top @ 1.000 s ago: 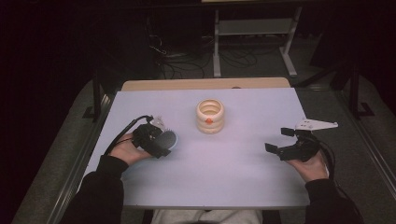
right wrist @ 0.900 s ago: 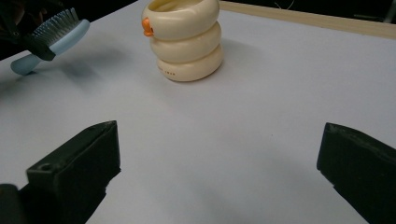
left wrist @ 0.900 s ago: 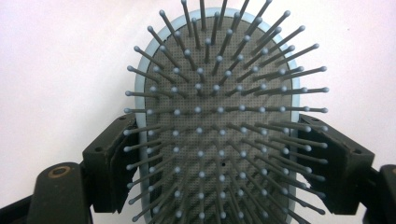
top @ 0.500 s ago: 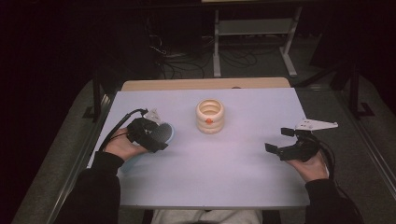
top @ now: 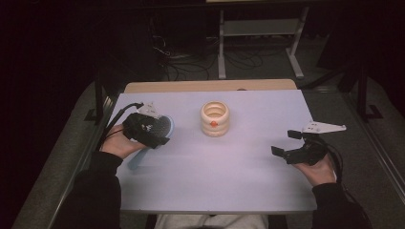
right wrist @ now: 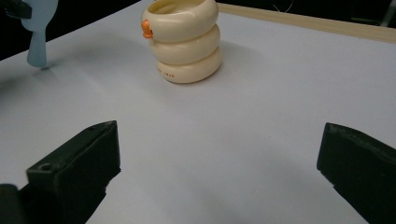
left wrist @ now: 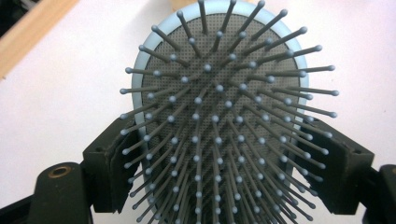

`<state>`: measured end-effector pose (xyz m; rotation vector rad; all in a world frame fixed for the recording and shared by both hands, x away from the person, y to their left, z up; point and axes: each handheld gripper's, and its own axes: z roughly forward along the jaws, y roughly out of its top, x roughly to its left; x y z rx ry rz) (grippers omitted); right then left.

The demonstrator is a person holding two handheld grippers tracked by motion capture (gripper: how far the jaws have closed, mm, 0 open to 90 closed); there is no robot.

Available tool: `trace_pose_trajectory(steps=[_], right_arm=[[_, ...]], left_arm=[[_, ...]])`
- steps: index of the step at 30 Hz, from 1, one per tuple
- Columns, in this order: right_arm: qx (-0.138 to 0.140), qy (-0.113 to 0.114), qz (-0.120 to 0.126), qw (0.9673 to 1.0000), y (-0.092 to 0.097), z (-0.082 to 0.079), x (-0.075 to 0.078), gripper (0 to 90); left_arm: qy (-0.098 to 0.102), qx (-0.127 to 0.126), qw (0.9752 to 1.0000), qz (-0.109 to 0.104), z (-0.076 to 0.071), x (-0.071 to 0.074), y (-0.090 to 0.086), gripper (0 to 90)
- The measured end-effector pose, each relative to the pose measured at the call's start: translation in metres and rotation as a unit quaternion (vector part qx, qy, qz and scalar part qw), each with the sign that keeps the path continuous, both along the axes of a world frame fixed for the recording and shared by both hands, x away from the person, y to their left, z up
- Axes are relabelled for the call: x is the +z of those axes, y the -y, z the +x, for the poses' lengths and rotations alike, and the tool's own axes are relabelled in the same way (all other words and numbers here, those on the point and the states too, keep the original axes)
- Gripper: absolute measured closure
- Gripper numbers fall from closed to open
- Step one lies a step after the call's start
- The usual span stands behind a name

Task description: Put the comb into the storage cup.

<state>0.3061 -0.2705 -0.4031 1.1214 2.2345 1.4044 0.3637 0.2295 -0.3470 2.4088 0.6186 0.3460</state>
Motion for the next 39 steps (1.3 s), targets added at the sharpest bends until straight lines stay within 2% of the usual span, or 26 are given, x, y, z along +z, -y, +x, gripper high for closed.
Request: trace_pose_trajectory(steps=[6,9,17,30,34,36,39], right_arm=[[-0.001,0.003,0.000,1.0000,0.000,-0.001,0.001,0.0],[-0.001,0.003,0.000,1.0000,0.000,-0.001,0.001,0.0],[-0.001,0.002,-0.001,1.0000,0.000,0.000,0.000,0.0],[0.000,0.003,0.000,1.0000,0.000,0.000,0.000,0.0],[0.000,0.002,0.002,1.0000,0.000,0.000,0.001,0.0],[0.000,0.002,0.002,1.0000,0.000,0.000,0.000,0.0],[0.000,0.003,0.002,1.0000,0.000,-0.001,0.001,0.0]], left_arm=[[0.009,0.002,0.9999,-0.013,-0.001,0.010,-0.002,20.0],[0.015,0.000,0.9998,-0.013,-0.001,0.015,-0.001,20.0],[0.025,0.000,0.9991,-0.036,0.003,0.028,0.000,20.0],[0.034,-0.018,0.9985,-0.039,0.018,0.052,0.027,20.0],[0.029,-0.026,0.9981,-0.047,0.023,0.060,0.034,20.0],[0.033,-0.027,0.9980,-0.047,0.026,0.064,0.037,20.0],[0.034,-0.030,0.9973,-0.057,0.031,0.071,0.042,20.0]])
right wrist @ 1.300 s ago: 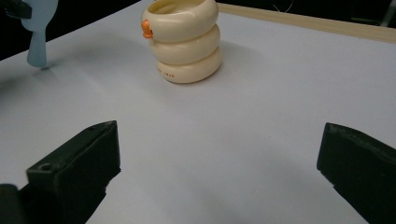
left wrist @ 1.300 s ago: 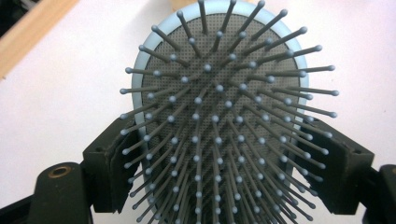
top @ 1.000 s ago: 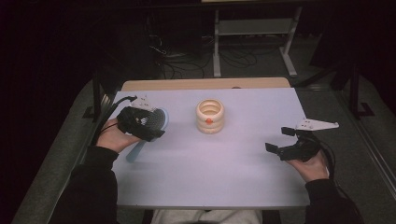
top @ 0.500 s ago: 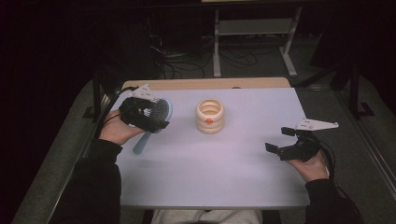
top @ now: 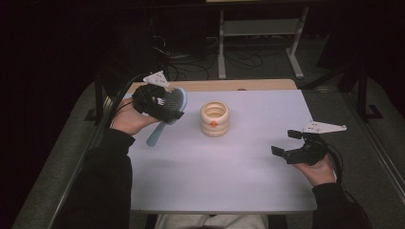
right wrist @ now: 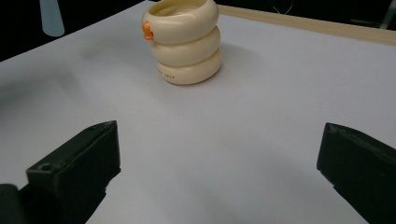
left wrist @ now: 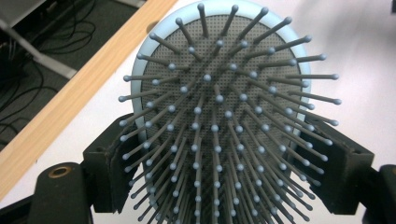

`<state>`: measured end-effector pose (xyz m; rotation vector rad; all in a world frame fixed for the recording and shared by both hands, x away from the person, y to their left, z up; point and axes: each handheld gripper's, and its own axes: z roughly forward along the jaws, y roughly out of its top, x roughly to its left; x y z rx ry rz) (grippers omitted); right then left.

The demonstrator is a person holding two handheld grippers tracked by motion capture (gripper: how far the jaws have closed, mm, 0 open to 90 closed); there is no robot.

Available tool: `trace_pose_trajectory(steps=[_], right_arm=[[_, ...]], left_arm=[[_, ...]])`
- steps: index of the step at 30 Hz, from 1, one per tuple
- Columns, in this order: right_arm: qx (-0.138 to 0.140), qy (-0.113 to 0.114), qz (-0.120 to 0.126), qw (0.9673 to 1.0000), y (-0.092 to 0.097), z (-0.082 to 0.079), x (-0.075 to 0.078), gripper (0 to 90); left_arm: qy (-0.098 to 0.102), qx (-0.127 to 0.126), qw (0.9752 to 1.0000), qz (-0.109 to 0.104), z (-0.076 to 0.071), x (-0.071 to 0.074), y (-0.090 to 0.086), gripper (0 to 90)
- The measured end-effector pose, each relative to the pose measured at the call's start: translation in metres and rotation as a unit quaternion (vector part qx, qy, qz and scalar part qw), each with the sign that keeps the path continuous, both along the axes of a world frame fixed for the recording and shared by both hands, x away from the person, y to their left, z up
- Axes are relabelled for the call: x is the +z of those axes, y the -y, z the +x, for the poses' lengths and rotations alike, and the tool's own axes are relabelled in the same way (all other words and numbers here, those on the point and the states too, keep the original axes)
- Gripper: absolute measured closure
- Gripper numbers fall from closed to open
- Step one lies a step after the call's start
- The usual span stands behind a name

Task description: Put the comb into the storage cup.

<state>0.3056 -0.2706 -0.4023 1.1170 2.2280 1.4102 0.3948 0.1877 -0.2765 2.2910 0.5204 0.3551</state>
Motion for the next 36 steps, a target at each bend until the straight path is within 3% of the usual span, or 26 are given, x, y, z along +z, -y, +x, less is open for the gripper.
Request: trace_pose_trajectory(steps=[5,15,22,27,36], right_arm=[[-0.001,0.000,0.003,1.0000,0.001,0.000,0.000,0.0],[-0.002,0.000,0.001,1.0000,0.001,0.000,0.000,0.0],[-0.001,0.000,0.002,1.0000,0.001,0.000,0.000,0.0],[-0.001,0.000,0.002,1.0000,0.002,0.000,0.000,0.0],[0.000,-0.002,0.003,1.0000,0.002,0.000,0.000,0.0]], left_arm=[[0.010,-0.003,0.9999,-0.006,0.004,0.009,0.008,20.0],[0.013,-0.009,0.9987,-0.049,0.016,0.023,0.019,20.0],[0.018,-0.012,0.9983,-0.055,0.024,0.033,0.028,20.0],[0.019,-0.011,0.9968,-0.077,0.029,0.041,0.031,20.0],[0.023,-0.012,0.9956,-0.090,0.045,0.054,0.041,20.0]])
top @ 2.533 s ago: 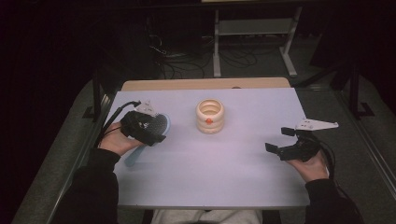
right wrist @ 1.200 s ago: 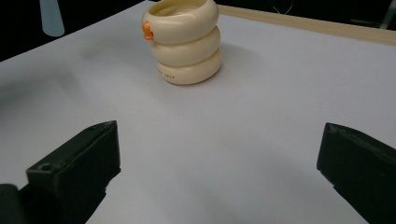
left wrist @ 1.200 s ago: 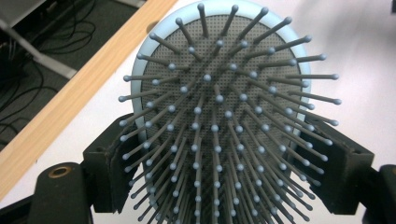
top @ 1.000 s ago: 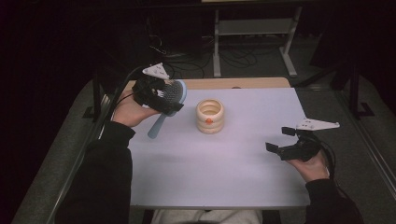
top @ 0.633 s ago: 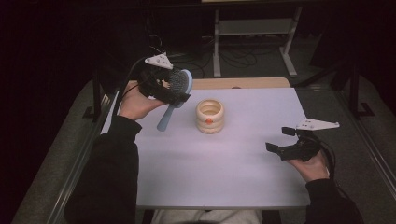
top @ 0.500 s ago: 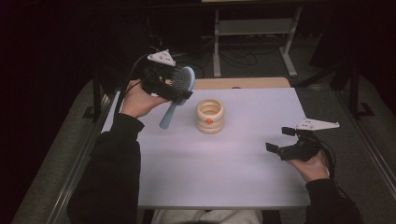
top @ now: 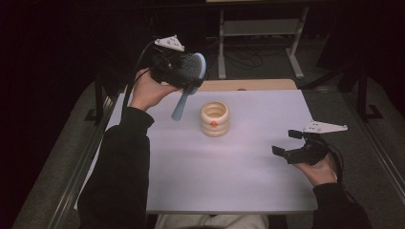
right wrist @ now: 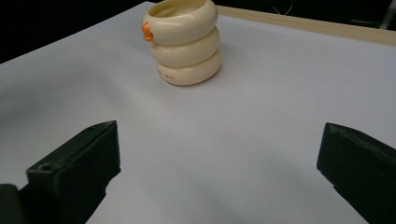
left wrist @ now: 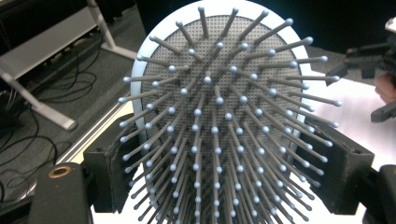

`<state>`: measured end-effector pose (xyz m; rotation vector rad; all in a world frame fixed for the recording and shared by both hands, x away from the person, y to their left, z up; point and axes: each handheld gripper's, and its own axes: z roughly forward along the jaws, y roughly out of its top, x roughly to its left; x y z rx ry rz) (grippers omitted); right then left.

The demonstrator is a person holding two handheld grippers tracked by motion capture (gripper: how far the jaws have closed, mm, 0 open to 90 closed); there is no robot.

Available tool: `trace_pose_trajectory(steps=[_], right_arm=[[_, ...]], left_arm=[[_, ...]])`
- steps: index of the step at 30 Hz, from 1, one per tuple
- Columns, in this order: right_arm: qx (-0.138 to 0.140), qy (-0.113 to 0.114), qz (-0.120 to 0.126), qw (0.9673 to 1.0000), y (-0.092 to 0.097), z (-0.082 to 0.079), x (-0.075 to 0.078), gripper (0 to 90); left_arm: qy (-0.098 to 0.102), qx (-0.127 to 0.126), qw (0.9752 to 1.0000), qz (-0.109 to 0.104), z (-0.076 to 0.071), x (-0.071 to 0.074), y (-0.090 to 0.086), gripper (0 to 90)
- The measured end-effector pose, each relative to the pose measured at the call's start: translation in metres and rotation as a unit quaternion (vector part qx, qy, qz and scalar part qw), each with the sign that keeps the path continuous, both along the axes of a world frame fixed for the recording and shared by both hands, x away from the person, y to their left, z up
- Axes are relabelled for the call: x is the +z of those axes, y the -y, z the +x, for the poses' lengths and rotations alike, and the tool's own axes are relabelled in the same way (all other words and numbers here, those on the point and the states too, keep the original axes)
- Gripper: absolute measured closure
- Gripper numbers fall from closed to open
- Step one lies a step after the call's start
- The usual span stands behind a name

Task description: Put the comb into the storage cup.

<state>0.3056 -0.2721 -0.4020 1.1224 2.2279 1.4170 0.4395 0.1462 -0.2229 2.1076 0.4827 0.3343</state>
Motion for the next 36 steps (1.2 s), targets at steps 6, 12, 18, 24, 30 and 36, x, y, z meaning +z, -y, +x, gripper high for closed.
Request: trace_pose_trajectory(steps=[6,12,18,24,30,36], right_arm=[[0.001,0.000,0.000,1.0000,0.000,0.001,0.000,0.0],[0.001,-0.001,0.001,1.0000,0.001,0.001,0.000,0.0],[0.001,-0.003,0.002,1.0000,0.001,0.001,-0.001,0.0],[0.002,-0.003,0.003,1.0000,0.002,0.001,-0.001,0.0],[0.006,-0.003,0.002,1.0000,0.001,0.001,-0.001,0.0],[0.006,-0.004,0.004,1.0000,0.001,0.000,-0.001,0.0]], left_arm=[[-0.004,0.003,1.0000,-0.007,0.014,-0.001,0.006,20.0],[0.003,0.000,1.0000,-0.009,0.020,-0.001,0.015,20.0],[-0.001,-0.004,0.9998,-0.017,0.028,0.000,0.025,20.0],[0.002,-0.020,0.9995,-0.024,0.030,0.006,0.036,20.0],[0.012,-0.032,0.9988,-0.034,0.029,0.013,0.048,20.0],[0.014,-0.048,0.9974,-0.051,0.034,0.009,0.060,20.0]])
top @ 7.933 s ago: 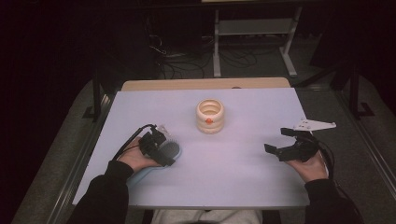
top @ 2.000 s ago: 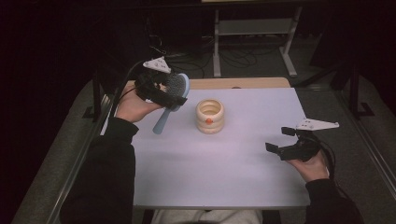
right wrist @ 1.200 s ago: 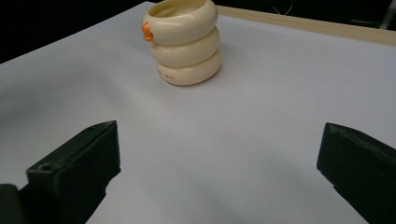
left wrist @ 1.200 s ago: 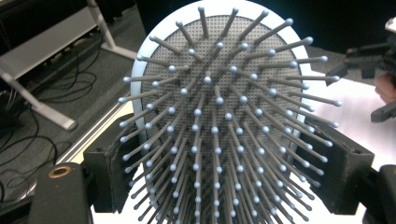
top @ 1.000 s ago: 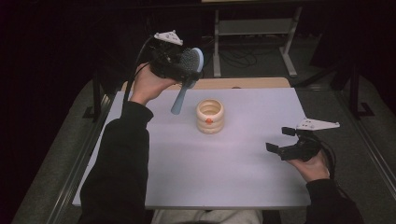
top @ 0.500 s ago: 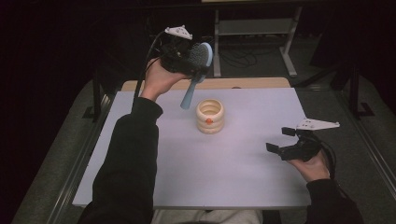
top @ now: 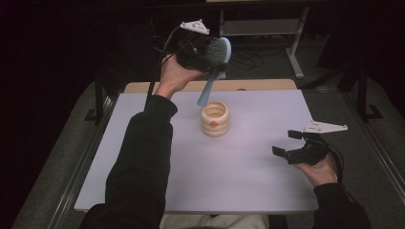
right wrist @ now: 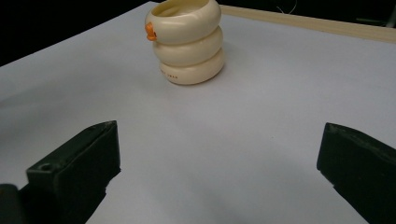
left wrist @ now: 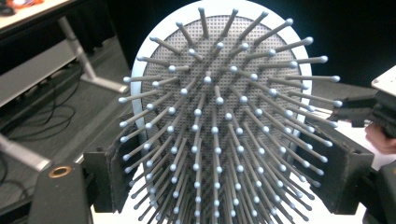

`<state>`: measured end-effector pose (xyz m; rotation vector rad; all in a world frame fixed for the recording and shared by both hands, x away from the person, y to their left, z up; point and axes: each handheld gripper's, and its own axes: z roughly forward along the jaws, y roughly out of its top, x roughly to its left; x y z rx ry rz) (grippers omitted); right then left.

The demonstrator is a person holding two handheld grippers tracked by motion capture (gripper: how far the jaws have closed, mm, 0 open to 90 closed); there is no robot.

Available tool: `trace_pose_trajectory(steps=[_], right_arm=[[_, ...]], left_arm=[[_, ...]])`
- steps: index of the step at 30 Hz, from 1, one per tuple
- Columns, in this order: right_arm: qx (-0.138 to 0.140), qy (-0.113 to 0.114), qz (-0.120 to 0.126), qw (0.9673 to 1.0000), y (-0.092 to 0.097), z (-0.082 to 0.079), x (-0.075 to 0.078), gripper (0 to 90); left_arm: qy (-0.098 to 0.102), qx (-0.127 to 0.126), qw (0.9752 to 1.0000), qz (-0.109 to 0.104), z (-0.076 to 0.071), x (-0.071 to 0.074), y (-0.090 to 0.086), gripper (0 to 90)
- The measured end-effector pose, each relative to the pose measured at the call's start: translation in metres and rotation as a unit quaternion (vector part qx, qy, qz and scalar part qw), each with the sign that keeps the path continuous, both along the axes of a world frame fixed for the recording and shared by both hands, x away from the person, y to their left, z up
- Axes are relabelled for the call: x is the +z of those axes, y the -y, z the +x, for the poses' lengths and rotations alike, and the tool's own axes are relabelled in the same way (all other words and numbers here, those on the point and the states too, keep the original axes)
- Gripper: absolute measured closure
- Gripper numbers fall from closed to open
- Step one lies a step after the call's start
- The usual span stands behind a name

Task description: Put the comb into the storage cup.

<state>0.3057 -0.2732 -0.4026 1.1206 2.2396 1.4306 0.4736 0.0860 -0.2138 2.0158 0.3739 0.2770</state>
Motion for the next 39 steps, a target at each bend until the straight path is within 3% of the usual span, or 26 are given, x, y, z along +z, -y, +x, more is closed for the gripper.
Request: trace_pose_trajectory(steps=[9,25,39], right_arm=[[-0.001,-0.002,0.001,1.0000,0.001,0.000,-0.001,0.0],[0.005,-0.008,-0.001,1.0000,-0.001,0.000,-0.003,0.0],[0.006,-0.012,-0.004,0.9999,-0.003,0.002,-0.005,0.0]], left_arm=[[-0.014,-0.011,0.9998,-0.010,0.012,-0.021,0.015,20.0],[-0.026,-0.008,0.9994,-0.019,0.027,-0.060,0.027,20.0],[-0.038,-0.008,0.9992,-0.004,0.028,-0.086,0.030,20.0]])
